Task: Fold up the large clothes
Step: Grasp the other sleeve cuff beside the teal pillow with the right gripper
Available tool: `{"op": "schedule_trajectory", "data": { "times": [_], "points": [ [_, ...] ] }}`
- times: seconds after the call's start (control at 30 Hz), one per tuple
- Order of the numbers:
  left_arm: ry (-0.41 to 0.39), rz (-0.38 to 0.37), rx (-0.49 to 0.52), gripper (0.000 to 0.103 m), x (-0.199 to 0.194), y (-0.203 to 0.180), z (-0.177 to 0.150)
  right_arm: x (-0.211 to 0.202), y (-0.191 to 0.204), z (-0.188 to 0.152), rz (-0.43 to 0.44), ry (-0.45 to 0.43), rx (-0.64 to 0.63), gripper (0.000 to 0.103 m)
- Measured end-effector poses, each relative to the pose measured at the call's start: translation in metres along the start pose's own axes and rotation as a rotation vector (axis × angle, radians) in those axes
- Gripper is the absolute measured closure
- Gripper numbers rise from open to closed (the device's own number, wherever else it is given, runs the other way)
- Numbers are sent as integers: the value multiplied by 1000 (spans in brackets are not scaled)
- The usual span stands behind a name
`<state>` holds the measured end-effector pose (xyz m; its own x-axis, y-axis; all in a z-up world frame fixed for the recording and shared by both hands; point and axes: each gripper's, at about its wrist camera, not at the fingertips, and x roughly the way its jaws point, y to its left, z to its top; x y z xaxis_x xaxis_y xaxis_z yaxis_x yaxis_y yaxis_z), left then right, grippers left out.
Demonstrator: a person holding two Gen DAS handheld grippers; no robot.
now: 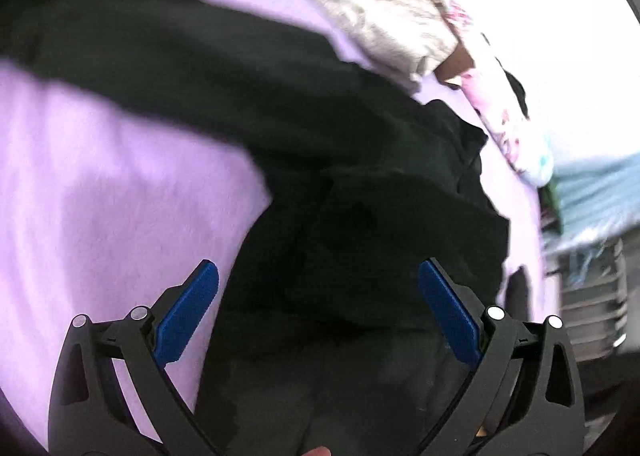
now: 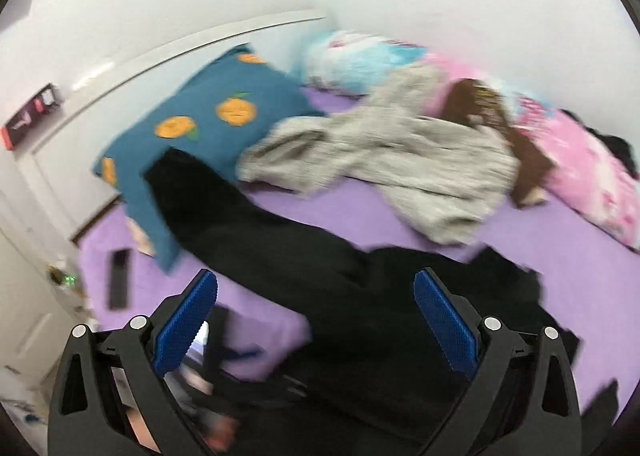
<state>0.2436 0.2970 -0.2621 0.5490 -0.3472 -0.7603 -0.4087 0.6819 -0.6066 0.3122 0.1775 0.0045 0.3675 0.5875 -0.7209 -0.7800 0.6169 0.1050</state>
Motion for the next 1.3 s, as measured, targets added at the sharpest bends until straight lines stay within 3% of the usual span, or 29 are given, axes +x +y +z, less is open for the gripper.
{"op": "schedule_trajectory", "data": {
  "times": [0.07, 0.17, 0.33, 0.47, 0.73, 0.87, 1.03, 1.1, 1.17, 1.3],
  "points": [
    [46, -48, -30, 7, 7, 2, -2, 20, 40, 37, 13, 37, -4, 6],
    [58, -23, 16, 7, 11, -9, -6, 56, 104, 86, 41, 78, -16, 6],
    [99, -50, 34, 7, 24, -17, -13, 148, 182, 134, -1, 181, 36, 6],
    [119, -44, 58, 7, 32, -20, -16, 222, 215, 147, 1, 289, 147, 6],
    [127, -88, 58, 7, 24, -23, -14, 297, 235, 141, -18, 403, 293, 7],
    [80, -44, 102, 7, 16, -32, -12, 310, 243, 140, -42, 423, 276, 31],
    [111, -76, 73, 7, 19, -26, -11, 323, 236, 136, -21, 439, 339, 34],
    [108, -70, 79, 7, 18, -25, -11, 326, 236, 133, -2, 448, 348, 44],
    [102, -65, 87, 7, 17, -25, -11, 328, 235, 129, -1, 462, 358, 61],
    [115, -86, 77, 7, 16, -23, -12, 325, 229, 121, 40, 469, 402, 74]
  ]
}}
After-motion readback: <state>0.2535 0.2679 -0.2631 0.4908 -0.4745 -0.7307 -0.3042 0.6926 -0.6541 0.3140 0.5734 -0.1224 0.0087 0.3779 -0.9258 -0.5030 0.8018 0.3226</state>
